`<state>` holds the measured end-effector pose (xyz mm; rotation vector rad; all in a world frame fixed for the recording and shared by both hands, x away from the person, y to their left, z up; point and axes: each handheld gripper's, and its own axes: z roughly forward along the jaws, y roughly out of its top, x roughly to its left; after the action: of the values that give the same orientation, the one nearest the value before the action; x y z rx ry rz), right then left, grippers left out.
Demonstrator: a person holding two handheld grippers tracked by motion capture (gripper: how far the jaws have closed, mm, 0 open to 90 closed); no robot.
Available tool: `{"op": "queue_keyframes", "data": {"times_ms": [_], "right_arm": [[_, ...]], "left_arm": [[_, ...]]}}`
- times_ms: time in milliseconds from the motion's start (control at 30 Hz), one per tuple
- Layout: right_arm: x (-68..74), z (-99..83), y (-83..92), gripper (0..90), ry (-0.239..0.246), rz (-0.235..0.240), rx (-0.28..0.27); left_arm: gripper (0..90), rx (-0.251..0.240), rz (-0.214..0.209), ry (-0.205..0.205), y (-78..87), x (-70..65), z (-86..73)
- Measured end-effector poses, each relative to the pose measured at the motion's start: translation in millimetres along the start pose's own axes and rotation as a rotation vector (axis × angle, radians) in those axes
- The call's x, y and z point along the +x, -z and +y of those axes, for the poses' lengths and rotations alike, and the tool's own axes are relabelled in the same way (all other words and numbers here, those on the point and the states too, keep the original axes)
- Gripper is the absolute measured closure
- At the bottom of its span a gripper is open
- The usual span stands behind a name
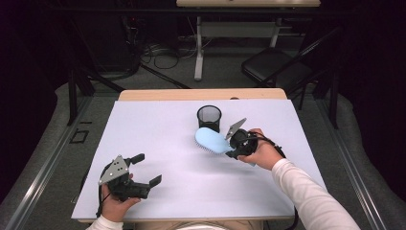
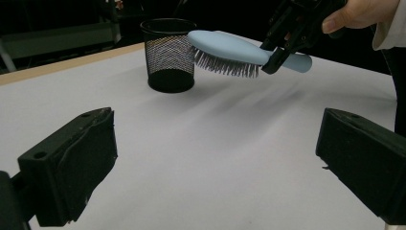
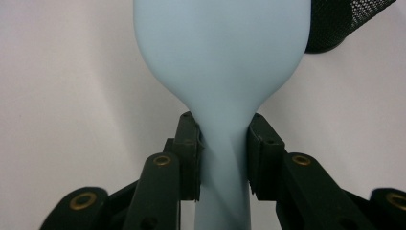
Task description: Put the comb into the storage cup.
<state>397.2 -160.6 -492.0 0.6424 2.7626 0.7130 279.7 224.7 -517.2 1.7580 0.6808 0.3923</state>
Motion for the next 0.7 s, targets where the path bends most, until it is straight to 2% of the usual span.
{"op": "queue_keyframes", "data": {"times_ms": [333, 633, 700], "right_arm": [[2.4, 5.9, 3.8, 69.8, 0.005, -0.009, -0.029], [2.6, 8.8, 6.9, 69.8, -0.020, -0.019, -0.059], [1.8, 9.9, 7.8, 69.7, -0.012, -0.021, -0.066]], "left_arm": [[0.3, 0.004, -0.008, 0.008, -1.0, 1.0, -0.4], [0.3, 0.009, -0.004, 0.011, -1.8, 0.7, -0.8], [0.3, 0.009, -0.005, 0.011, -1.9, 0.7, -0.8]]}}
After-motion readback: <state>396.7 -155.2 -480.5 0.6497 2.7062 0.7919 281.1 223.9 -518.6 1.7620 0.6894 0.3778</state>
